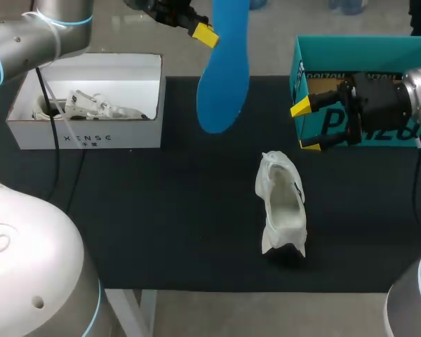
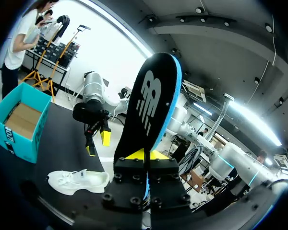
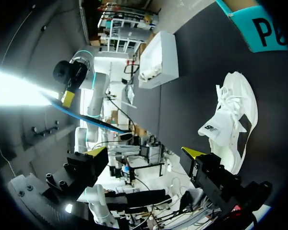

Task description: Take the shoe out of the shoebox, open the shoe tongue, remove and reinsert the insole, then place the shoe into the shoebox

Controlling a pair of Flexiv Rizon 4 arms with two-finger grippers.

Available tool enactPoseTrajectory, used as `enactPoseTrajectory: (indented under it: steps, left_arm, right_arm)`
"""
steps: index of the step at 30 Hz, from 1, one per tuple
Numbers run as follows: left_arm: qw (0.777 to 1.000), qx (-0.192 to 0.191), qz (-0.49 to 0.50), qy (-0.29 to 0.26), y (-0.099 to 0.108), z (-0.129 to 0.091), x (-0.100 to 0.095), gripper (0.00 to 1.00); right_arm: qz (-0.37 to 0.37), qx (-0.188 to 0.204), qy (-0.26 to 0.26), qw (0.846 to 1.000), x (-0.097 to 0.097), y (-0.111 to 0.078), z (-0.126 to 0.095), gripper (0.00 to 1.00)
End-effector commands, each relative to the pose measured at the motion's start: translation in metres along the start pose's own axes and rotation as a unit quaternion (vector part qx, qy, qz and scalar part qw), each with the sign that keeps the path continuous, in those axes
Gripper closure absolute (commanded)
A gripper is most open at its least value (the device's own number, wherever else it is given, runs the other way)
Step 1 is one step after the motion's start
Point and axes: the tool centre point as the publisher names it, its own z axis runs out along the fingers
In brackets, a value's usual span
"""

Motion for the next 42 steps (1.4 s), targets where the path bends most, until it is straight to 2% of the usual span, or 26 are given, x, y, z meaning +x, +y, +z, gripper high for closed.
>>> enactPoseTrajectory:
  steps: [1,5,9,15,16,42]
  left_arm:
    - [1.000,-0.001,0.000,0.001,0.000,-0.001,0.000,1.00]
    - [1.000,-0.001,0.000,0.001,0.000,-0.001,0.000,1.00]
    - [1.000,-0.001,0.000,0.001,0.000,-0.001,0.000,1.00]
    - [1.000,-0.001,0.000,0.001,0.000,-0.001,0.000,1.00]
    - [1.000,-0.001,0.000,0.001,0.000,-0.001,0.000,1.00]
    - [1.000,-0.001,0.000,0.001,0.000,-0.001,0.000,1.00]
  right_arm:
    - [-0.008,0.018,0.022,1.000,0.001,0.008,0.031,0.00]
    - [-0.030,0.019,0.031,0.999,0.009,0.014,0.045,0.00]
    - [-0.053,-0.004,0.044,0.998,0.016,0.019,0.040,0.00]
    - [-0.068,-0.029,0.070,0.995,0.014,0.023,0.026,0.00]
    - [-0.083,-0.013,0.085,0.993,0.015,0.023,0.024,0.00]
    - [-0.083,-0.013,0.085,0.993,0.015,0.023,0.024,0.00]
